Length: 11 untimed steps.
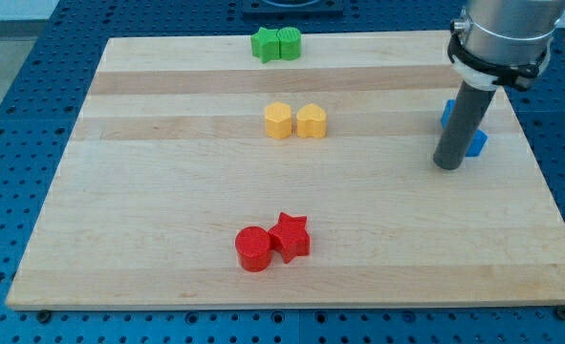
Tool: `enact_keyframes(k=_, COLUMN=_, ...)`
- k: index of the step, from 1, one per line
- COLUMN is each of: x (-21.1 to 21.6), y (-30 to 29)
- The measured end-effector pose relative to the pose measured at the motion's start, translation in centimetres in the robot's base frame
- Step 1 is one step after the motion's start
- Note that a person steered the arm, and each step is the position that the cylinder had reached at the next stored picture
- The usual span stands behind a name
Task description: Move yellow heart above blue cube
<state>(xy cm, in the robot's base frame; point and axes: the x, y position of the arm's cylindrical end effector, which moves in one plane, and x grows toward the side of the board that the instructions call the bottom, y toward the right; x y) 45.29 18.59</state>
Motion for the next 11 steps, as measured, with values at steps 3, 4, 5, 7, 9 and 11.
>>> enact_keyframes(k=3, x=3.1, y=-16.7)
enact_keyframes(k=4, x=-0.3, y=-17.0)
enact_keyframes(k=5, x=-3.7, y=-14.0)
enact_keyframes(k=7, x=-9.5, y=-9.4)
enact_keyframes(k=9, x=-2.2, y=-9.5)
enact_keyframes(k=11, x=-5.1, y=-16.1)
